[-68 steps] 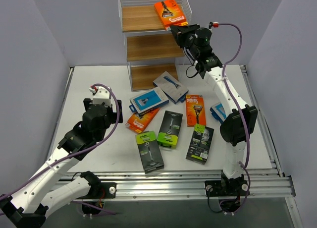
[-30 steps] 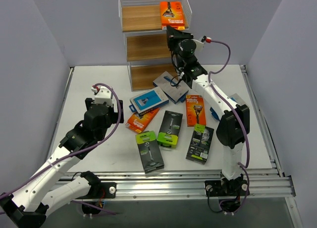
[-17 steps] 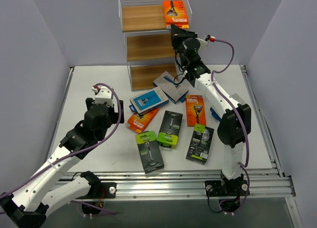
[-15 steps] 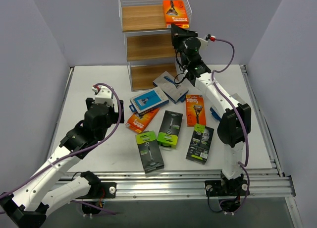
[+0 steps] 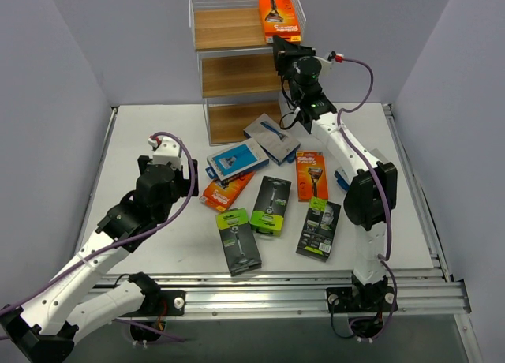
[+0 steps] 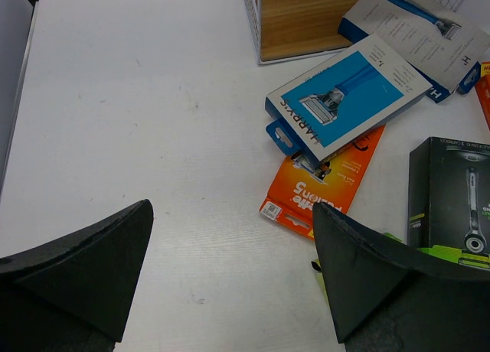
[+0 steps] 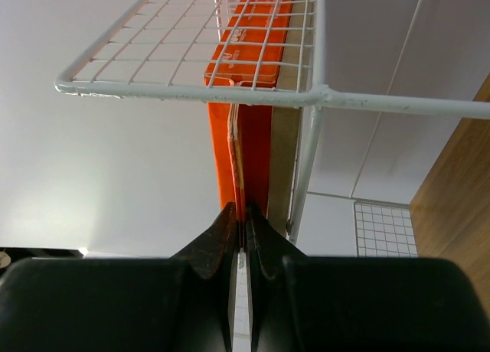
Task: Place and organize the shaving razors onto the shelf
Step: Place the shaving razor onto shelf
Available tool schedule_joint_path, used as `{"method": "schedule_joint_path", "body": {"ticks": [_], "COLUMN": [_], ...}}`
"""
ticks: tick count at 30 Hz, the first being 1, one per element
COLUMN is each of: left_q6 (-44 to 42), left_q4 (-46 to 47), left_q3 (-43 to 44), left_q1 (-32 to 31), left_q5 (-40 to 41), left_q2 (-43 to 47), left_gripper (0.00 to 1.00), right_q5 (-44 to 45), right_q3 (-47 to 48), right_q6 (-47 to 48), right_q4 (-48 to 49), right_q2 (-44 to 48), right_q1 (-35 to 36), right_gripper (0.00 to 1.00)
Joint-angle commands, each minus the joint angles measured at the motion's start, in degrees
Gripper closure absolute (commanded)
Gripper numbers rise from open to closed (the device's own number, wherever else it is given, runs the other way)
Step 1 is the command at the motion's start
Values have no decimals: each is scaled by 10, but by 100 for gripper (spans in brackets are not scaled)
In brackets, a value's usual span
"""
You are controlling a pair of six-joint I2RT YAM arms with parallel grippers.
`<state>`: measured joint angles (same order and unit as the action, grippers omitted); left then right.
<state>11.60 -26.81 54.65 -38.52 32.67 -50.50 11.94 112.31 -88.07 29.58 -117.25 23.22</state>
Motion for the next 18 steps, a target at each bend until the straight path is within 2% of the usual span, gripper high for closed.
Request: {"method": "schedule_joint_path", "body": {"ticks": [1, 6, 18], "left_q6": [-2, -2, -3], "left_q4": [9, 9, 7], "left_q3": [13, 13, 13], "left_q1": [-1, -1, -1], "left_q5": [-2, -3, -3], "left_q2": [0, 1, 0], "left_gripper": [6, 6, 6], "right_q5": [11, 5, -9], "right_q3": [26, 24, 16], "right_q6": [-1, 8, 19], "right_q4": [18, 34, 32], "right_q2": [0, 0, 12], "right_q1": [-9, -10, -11], "right_gripper": [99, 84, 74]}}
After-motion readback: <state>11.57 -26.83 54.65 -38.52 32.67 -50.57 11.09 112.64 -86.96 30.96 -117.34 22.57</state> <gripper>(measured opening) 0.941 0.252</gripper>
